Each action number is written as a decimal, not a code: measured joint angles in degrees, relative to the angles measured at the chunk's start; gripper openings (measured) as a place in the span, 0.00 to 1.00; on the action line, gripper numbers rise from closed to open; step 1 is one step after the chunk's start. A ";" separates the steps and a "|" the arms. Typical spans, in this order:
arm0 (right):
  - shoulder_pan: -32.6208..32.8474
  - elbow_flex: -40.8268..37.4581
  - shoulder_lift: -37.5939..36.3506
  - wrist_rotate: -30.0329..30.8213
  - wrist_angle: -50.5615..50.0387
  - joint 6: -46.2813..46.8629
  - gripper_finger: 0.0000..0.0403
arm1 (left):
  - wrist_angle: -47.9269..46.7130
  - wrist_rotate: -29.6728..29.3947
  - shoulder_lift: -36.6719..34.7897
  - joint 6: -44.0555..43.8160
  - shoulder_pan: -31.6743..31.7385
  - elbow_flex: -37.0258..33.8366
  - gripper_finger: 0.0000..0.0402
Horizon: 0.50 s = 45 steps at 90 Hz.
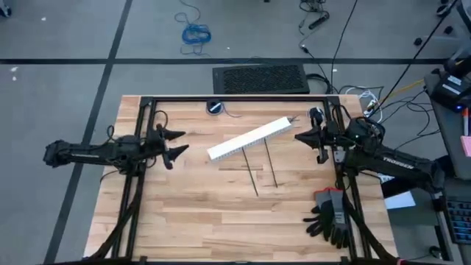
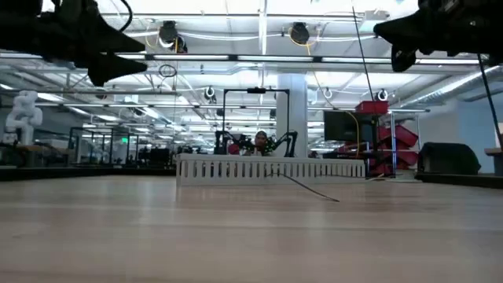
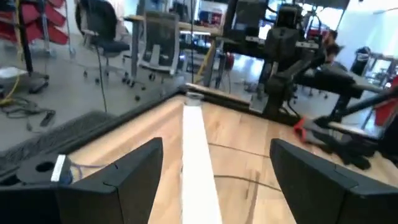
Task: Ziptie cables
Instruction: Return to home position
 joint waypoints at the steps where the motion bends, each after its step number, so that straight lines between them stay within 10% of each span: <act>1: 0.00 -0.17 -0.09 0.01 0.10 0.10 0.00 | 0.34 0.23 -0.24 -0.18 -0.18 -0.31 0.73; 45: 0.02 -13.27 -0.38 -3.97 17.68 8.33 0.00 | 5.44 -1.12 -5.88 2.35 -3.85 -8.89 0.73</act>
